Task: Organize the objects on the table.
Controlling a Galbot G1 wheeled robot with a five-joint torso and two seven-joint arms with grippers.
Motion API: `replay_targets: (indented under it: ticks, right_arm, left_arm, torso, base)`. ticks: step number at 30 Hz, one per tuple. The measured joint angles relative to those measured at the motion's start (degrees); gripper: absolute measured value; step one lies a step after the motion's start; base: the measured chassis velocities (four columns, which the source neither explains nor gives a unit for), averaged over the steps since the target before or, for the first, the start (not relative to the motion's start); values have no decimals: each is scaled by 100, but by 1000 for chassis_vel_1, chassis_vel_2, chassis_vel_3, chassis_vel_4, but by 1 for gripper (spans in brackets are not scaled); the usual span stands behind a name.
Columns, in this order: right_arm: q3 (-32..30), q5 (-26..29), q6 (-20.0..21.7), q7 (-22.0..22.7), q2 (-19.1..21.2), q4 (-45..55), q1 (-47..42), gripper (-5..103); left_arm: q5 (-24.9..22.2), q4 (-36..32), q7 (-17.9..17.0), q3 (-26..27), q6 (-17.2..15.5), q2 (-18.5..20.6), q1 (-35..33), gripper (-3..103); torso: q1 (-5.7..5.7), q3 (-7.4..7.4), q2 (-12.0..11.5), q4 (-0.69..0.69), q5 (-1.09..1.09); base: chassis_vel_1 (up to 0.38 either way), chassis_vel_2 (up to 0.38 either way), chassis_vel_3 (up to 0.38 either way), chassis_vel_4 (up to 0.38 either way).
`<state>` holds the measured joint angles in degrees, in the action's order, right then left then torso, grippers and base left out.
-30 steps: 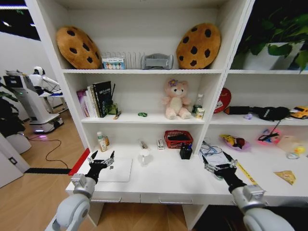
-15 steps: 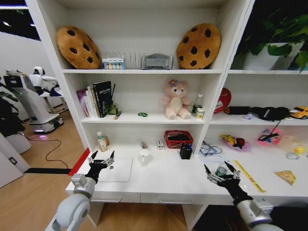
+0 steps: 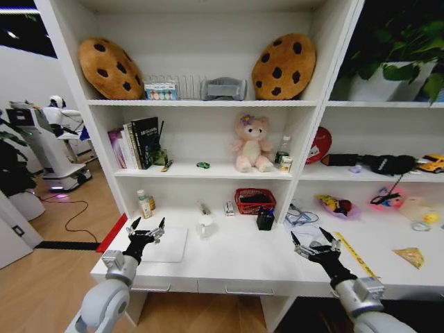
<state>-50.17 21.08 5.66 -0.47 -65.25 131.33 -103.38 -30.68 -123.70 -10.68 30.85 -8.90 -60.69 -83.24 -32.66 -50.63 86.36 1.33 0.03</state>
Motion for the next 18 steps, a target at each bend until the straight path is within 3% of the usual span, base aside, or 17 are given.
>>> replay_targets:
  ticks: [18]
  right_arm:
    - [165, -465, 21, -4, -254, 20, -18, 100]
  left_arm:
    - [0, 0, -1, 0, 0, 0, 0, 100]
  torso:
    - [1, 0, 0, 0, -2]
  base:
    - [-222, -221, 228, 229]
